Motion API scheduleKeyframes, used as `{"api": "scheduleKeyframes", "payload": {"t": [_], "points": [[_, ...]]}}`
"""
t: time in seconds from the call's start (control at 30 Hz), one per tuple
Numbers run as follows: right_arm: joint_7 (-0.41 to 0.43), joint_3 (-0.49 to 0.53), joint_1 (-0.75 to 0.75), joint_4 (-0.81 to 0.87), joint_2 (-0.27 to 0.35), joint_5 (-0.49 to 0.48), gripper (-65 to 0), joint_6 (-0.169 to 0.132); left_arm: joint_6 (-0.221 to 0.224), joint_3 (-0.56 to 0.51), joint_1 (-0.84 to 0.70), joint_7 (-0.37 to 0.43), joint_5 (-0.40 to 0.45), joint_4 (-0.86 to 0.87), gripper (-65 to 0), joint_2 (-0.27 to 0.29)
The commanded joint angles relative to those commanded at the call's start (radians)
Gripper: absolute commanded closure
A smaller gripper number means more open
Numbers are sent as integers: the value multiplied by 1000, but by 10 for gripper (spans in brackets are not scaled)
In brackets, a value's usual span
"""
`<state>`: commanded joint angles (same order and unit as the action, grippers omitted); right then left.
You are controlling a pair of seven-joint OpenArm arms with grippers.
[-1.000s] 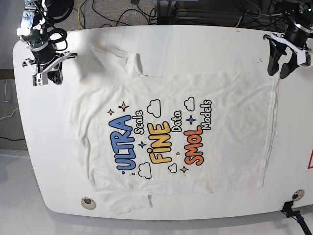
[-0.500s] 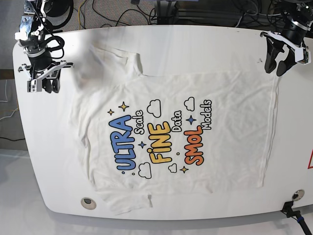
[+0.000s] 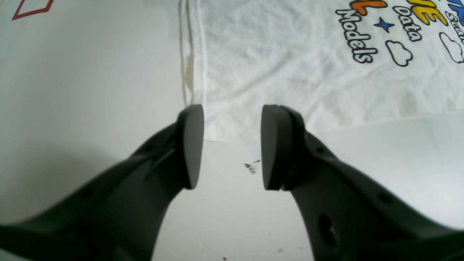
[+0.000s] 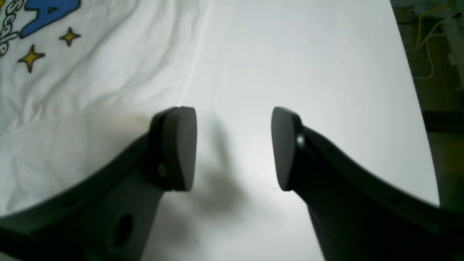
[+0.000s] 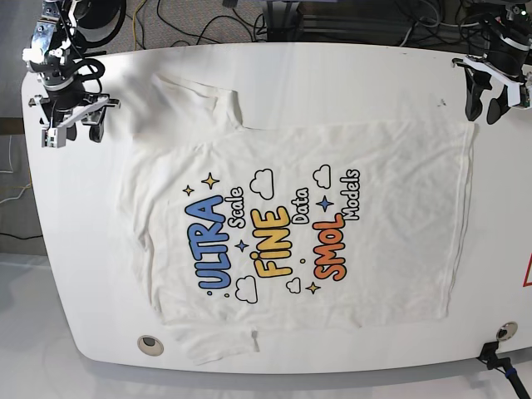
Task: Fold the T-shirt properly
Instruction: 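Move both grippers down toward the shirt's shoulder corners, then close both grippers on the shirt's shoulder edges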
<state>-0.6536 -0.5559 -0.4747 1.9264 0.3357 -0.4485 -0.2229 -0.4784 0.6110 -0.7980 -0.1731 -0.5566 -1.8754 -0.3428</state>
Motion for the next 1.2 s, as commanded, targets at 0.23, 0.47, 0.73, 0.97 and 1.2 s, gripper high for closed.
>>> {"api": "scheduleKeyframes", "payload": {"t": [0.23, 0.47, 0.73, 0.97, 1.2], "points": [[0, 13, 8, -18, -68, 7, -330, -5, 30, 1, 49, -41, 6, 8, -236, 11], [-6, 45, 10, -42, -182, 25, -325, -9, 31, -2, 78, -49, 2, 20, -235, 12], [-7, 92, 27, -115, -201, -1, -325, -14, 35, -2, 90, -60, 2, 19, -232, 12], [-5, 127, 51, -136, -200, -67, -325, -22, 35, -3, 90, -57, 6, 21, -234, 11], [-38, 132, 51, -182, -207, -54, -328, -43, 36, -1, 90, -68, 2, 23, -238, 16]]}}
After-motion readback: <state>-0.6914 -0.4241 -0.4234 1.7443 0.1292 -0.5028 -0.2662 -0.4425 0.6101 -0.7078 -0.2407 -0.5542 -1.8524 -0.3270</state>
